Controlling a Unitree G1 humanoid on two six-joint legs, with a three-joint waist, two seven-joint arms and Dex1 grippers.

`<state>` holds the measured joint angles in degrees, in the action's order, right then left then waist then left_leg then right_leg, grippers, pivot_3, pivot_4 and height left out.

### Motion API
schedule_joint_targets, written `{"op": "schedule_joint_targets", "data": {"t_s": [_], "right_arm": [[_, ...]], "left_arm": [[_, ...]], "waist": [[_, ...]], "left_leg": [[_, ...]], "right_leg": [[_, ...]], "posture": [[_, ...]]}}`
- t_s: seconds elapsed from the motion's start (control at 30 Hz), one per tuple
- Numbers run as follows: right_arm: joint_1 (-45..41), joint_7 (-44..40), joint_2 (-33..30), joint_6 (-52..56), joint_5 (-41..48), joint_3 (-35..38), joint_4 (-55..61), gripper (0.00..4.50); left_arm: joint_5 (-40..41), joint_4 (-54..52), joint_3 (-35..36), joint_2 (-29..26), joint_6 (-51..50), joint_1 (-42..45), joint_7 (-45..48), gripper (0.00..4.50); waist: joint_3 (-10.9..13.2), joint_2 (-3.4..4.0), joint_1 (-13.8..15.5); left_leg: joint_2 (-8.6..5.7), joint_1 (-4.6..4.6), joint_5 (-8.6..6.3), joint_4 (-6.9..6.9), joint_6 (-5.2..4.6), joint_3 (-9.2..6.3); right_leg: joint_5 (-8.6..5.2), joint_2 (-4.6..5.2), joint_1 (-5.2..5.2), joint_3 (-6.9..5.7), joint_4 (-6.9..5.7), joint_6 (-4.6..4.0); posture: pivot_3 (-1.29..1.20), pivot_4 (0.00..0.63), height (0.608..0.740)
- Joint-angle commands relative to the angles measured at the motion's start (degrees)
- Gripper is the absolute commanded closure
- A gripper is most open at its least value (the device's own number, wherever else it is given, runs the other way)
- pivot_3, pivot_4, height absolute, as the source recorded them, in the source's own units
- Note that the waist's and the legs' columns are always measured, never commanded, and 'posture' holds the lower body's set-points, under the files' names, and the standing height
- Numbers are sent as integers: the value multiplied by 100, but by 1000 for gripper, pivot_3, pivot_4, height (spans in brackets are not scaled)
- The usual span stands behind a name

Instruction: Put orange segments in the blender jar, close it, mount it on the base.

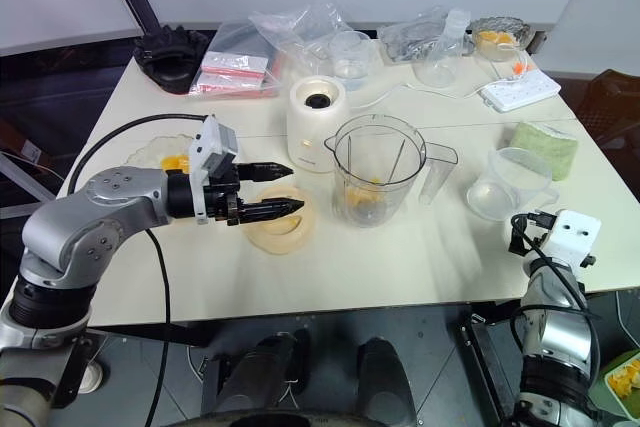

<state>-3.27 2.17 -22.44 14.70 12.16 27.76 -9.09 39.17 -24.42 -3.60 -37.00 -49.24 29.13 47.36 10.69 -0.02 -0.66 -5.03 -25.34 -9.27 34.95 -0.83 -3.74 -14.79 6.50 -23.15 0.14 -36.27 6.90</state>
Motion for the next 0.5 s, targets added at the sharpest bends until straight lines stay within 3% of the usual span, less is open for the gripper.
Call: {"op": "schedule_joint_targets", "data": {"t_s": [0.03,0.3,0.5], "right_arm": [[392,-232,104,-195,68,-26,796,48],[1538,-731,287,-430,192,-34,2054,48],[3117,-1725,119,-275,808,355,3625,48]], "left_arm": [[-242,207,0,-66,294,34,72,1099],[-1525,1458,-763,-418,1616,435,933,1099],[-2531,3691,-1447,-60,2965,1443,1793,1099]], "waist": [[-1,1,4],[-2,1,22],[-9,14,180]], "left_leg": [[0,0,0,0,1,0],[-1,-1,-3,-10,5,-3],[-2,-6,-4,-35,6,-2]], "right_leg": [[0,0,0,0,0,0],[-2,4,-4,0,10,0],[-5,22,-18,-1,19,1]], "posture": [[0,150,740],[0,150,740],[0,150,740]]}}
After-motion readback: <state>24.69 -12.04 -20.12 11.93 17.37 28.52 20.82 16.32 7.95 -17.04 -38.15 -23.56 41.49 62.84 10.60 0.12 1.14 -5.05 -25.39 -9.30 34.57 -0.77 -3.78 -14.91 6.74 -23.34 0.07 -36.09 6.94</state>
